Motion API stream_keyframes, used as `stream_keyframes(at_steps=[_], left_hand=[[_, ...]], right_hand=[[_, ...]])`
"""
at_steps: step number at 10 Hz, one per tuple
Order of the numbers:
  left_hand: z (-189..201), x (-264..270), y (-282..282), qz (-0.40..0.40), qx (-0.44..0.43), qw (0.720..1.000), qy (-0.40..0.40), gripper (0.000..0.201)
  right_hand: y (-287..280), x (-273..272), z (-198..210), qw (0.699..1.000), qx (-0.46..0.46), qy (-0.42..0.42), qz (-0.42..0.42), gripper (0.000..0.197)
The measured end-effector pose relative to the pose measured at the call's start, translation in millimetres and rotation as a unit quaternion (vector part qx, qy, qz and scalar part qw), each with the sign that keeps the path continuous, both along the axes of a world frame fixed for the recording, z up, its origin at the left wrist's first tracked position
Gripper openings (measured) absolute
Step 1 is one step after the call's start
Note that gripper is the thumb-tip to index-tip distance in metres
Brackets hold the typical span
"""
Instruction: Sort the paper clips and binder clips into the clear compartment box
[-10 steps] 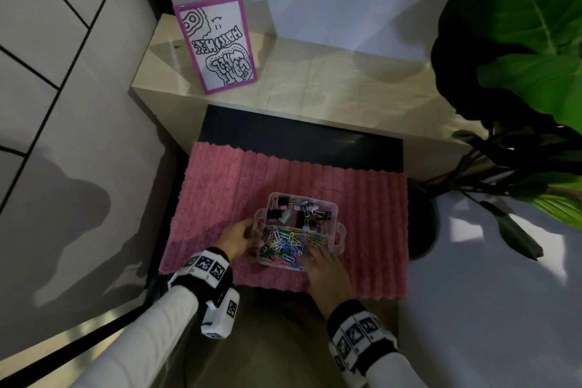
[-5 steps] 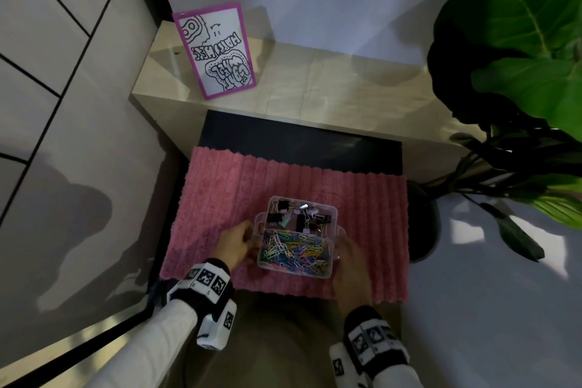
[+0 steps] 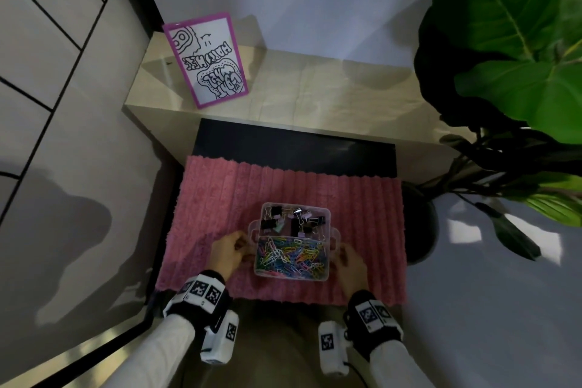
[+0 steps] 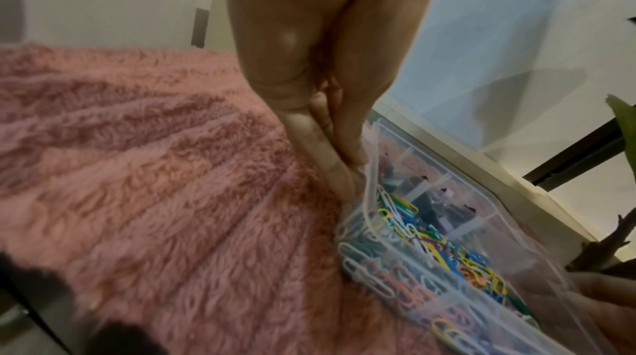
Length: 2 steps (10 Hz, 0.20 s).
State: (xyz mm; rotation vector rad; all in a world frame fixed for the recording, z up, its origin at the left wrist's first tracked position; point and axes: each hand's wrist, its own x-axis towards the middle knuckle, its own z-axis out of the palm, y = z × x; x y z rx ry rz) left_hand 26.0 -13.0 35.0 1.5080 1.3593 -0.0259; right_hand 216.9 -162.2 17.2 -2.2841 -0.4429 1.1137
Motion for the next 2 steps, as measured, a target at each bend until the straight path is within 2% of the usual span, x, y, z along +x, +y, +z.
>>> stream_keyframes(at_steps=[1,2], left_hand=[[-0.9,1.4,1.8,0.014,-0.054,0.998,-0.015,0.016],[4.8,-4.5,3.1,0.027,-0.073,0.997,-0.004,0.005]], right_hand=[[-2.1,2.6,-7.4,1.0,0.008,0.02,-0.007,0.006],[-4.2,2.8,2.5,0.999,0.025,0.034,-0.007,0.003]])
